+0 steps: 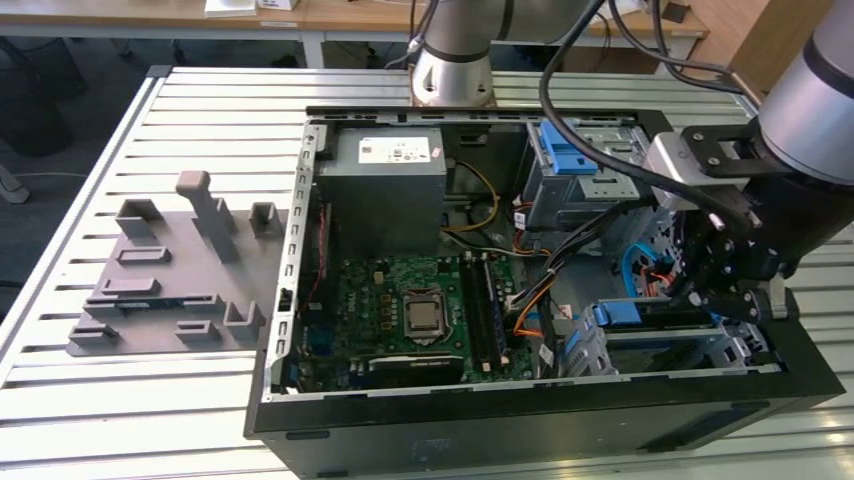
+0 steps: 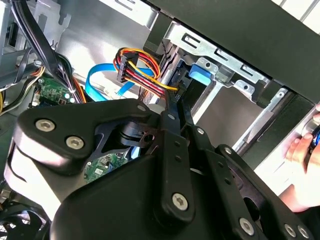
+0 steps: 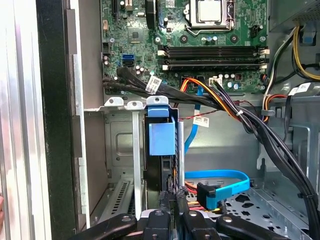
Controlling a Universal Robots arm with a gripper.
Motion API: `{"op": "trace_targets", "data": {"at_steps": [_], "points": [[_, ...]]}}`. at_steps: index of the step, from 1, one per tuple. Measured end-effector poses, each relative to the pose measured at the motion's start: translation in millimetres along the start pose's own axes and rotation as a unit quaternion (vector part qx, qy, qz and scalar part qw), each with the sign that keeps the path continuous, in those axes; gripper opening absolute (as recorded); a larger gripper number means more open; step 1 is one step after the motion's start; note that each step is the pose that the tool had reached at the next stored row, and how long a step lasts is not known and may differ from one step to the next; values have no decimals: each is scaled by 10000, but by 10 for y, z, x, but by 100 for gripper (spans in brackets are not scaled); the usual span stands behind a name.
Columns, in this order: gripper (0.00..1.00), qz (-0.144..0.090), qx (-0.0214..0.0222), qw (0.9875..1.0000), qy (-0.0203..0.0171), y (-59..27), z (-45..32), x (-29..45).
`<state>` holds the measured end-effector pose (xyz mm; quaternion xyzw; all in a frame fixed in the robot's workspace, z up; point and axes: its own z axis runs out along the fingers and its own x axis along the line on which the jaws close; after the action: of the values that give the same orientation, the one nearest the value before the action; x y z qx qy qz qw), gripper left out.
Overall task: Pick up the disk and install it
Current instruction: 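Insert the first disk wire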
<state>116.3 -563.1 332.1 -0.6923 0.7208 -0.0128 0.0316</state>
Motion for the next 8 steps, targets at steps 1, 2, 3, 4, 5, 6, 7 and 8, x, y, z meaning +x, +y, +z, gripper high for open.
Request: {"op": "trace_targets", "data": {"at_steps": [1,2,3,4,5,6,7,8], "points": [[16,0,0,10000,0,0,4,0],[16,0,-1,10000,0,0,7,0],[16,0,-3,10000,0,1,12,0],[16,0,-5,10000,-1,1,18,0],[16,0,-8,10000,0,1,24,1],[16,0,-11,10000,0,2,34,1],[16,0,-12,10000,2,2,40,1],[16,0,-12,10000,4,2,43,1]]}}
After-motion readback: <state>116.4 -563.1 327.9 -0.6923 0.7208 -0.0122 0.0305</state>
